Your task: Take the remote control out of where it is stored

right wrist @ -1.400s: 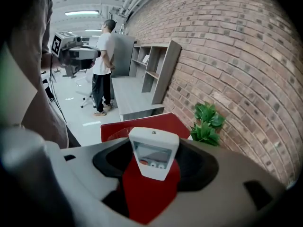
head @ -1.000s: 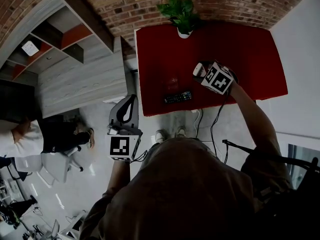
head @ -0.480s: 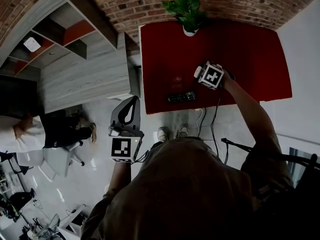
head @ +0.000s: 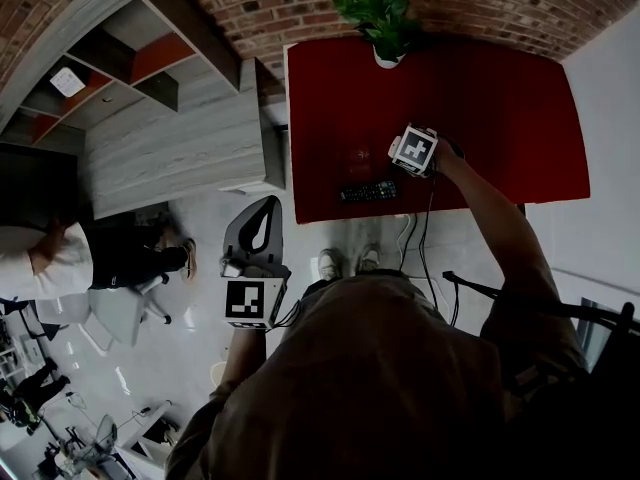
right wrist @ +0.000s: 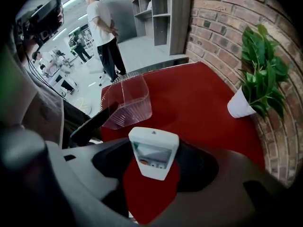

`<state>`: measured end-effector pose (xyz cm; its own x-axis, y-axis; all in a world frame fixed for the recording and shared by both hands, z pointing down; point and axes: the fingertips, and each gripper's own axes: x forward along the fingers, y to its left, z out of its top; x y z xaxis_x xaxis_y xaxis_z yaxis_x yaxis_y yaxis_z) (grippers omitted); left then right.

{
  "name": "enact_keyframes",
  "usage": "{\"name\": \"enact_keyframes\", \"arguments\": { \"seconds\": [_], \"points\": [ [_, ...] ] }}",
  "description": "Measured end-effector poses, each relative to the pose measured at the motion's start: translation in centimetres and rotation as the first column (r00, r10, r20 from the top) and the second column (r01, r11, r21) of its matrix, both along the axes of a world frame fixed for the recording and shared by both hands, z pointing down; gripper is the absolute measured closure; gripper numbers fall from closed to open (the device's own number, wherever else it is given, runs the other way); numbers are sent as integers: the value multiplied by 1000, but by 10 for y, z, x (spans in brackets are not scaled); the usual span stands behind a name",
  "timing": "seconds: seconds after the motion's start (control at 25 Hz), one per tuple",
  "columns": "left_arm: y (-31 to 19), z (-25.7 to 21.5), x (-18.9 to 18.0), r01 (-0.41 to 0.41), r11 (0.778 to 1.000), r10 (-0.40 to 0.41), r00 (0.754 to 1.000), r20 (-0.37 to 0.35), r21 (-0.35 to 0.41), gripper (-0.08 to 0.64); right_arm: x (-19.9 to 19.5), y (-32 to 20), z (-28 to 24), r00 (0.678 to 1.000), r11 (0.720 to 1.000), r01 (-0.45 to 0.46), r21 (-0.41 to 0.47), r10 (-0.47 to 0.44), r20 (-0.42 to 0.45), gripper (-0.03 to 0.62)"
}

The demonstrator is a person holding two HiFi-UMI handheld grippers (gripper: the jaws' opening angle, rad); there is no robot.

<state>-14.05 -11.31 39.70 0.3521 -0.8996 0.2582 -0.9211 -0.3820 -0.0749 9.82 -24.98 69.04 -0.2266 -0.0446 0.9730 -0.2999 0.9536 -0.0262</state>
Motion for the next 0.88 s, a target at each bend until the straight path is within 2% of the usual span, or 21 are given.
{"name": "enact_keyframes", "arguments": {
  "seconds": [0.52, 0.72, 0.88],
  "points": [
    [4, 6, -8, 31, 999, -30, 999, 19, -24, 551, -19, -16, 31, 999, 999, -28, -43, 28, 16, 302],
    [2, 4, -7, 46, 999, -46, 999, -7, -24, 551, -24, -18, 48, 999, 998, -44, -50, 45, 22, 302],
    [3, 12, -10, 38, 998, -37, 999, 22, -46, 551, -16, -20, 61, 998, 997, -68, -42, 68, -4, 307]
  ]
}}
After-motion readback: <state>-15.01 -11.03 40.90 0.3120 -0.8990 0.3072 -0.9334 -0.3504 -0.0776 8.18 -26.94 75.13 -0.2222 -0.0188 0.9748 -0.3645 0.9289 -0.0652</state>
